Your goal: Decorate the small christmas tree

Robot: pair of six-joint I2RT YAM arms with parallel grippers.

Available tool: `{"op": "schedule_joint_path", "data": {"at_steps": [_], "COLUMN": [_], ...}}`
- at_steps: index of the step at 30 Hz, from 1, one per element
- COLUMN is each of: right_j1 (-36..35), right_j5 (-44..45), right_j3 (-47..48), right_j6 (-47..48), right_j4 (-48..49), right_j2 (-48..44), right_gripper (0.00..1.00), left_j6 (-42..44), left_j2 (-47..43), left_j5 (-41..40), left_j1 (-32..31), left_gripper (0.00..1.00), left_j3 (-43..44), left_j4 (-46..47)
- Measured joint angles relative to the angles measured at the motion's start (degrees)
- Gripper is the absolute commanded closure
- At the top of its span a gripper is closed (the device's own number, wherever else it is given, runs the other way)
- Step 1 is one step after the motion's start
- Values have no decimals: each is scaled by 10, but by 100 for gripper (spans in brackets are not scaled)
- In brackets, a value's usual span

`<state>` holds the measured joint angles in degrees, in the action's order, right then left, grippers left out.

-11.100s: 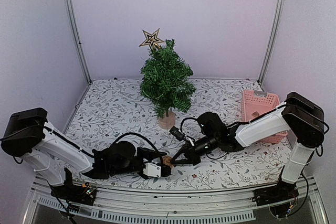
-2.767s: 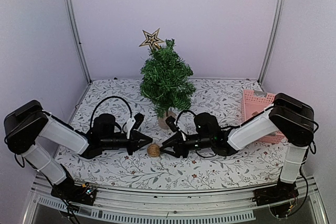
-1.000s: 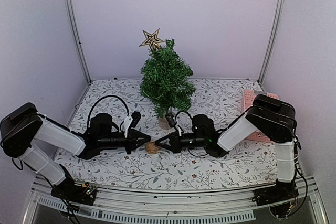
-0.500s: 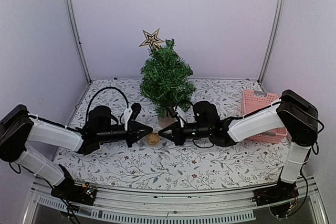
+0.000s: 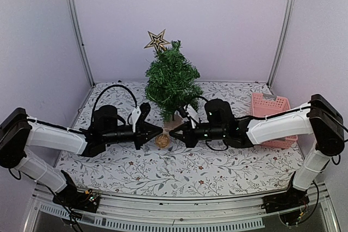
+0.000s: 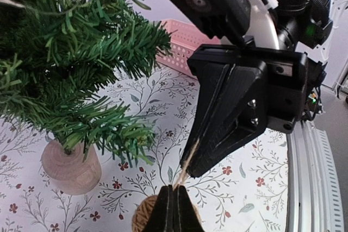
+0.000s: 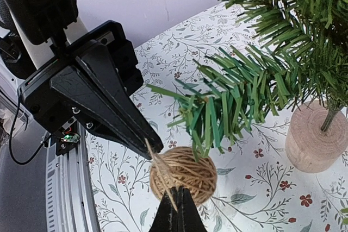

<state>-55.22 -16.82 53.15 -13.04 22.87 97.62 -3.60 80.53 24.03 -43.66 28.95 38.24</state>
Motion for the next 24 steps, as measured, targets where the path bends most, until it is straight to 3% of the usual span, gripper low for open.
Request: {"op": "schedule_joint_path", "data": {"at_steps": [24], "right_j1": [-10], "right_j5": [106], "right_j3": [77], "right_j6": [58], "right_j4": [-97], "right_j2": [-13], "right_gripper": [100], "left_j6": [56], "left_j2": [-22], "left_j5": [-61], "left_j1": [-2], "left_gripper": [100], "left_j3": [19], "left_j4": [1]}}
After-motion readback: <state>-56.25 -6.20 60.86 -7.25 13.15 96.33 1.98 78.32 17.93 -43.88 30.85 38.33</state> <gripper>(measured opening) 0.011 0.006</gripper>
